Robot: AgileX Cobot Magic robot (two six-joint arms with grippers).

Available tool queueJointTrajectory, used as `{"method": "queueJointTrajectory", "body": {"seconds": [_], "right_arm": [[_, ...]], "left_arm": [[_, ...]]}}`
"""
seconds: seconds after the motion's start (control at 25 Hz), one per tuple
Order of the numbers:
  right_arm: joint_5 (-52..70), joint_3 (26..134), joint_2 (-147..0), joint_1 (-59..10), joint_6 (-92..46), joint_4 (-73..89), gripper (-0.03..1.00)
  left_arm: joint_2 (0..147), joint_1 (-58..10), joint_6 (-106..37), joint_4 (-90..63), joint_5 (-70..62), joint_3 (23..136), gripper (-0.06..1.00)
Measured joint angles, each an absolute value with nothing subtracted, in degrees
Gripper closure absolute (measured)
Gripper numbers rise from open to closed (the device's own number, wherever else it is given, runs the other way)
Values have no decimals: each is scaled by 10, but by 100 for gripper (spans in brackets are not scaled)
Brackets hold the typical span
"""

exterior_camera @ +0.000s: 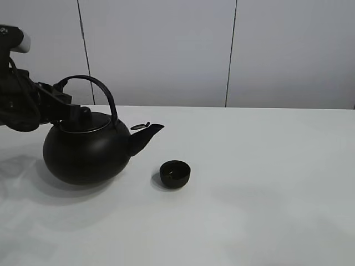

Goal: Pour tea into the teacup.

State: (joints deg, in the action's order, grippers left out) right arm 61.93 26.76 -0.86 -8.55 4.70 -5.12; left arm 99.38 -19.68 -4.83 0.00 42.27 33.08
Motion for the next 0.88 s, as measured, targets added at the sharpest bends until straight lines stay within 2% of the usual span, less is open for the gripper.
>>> {"method": "queueJointTrajectory", "body": {"seconds": [0.88], "right_arm": [[620, 268, -9, -85, 47, -51, 52]], "left_arm": [[1009, -201, -77, 9, 463, 344, 83]]}}
